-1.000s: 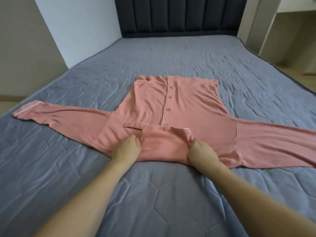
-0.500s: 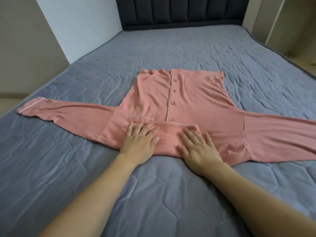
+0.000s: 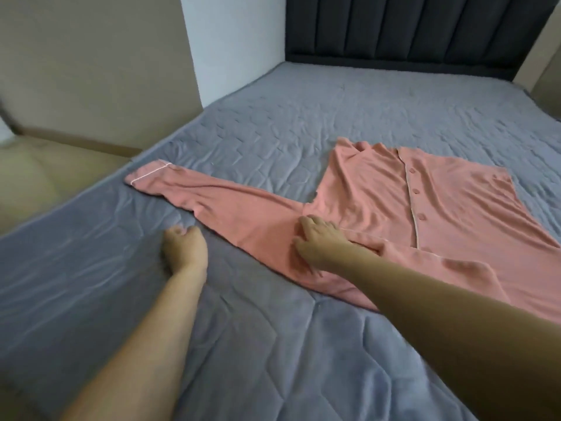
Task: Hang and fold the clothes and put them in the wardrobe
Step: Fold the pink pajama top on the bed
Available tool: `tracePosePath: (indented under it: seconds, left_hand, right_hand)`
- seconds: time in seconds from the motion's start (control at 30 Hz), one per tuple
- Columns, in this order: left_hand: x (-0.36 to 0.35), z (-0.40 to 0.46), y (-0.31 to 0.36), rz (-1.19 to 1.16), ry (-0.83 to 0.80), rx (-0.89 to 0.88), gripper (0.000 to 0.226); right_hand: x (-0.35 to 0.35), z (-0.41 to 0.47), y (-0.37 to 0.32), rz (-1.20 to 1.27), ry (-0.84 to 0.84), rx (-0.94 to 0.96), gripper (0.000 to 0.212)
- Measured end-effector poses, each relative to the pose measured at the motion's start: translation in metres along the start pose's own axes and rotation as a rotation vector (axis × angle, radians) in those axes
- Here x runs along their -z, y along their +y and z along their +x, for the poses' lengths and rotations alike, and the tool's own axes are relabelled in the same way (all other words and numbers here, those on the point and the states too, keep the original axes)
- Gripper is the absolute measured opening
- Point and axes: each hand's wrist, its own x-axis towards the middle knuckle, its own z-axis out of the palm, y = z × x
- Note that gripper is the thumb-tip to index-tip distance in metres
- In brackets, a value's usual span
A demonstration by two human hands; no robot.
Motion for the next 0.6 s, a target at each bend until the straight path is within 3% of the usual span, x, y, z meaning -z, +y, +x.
tracePosePath:
  seconds: [0.1,0.17,0.23,0.3,0.47,0.53,0.6]
  left_hand:
    - [0.011,0.062,0.004,-0.597,-0.199,0.294,0.021]
    - [0.018,0.09,0.006,-0.784,-0.26,0.355,0.026]
    - [0.021,0.115,0.008,-0.796,-0.32,0.326,0.044]
    - [0.023,0.138,0.009,-0.799,-0.377,0.289,0.048]
    - [0.01,0.157,0.006,-0.78,-0.38,0.243,0.006]
    - [0.001,0.158,0.002,-0.712,-0.366,0.201,0.007]
    - [-0.005,0.159,-0.004,-0.667,-0.363,0.166,0.013]
  right_hand:
    - [0.0,0.069,-0.056,0.039,-0.1,0.057,0.049]
    - [-0.001,0.113,-0.09,0.012,-0.129,0.091,0.055]
    - [-0.001,0.154,-0.121,0.018,-0.154,0.101,0.056]
    - [-0.003,0.195,-0.15,0.031,-0.169,0.125,0.052]
    - [-0.006,0.286,-0.227,0.202,-0.189,0.083,0.039]
    - [-0.008,0.311,-0.252,0.275,-0.189,0.057,0.019]
    - [-0.01,0.325,-0.269,0.372,-0.228,0.039,0.011]
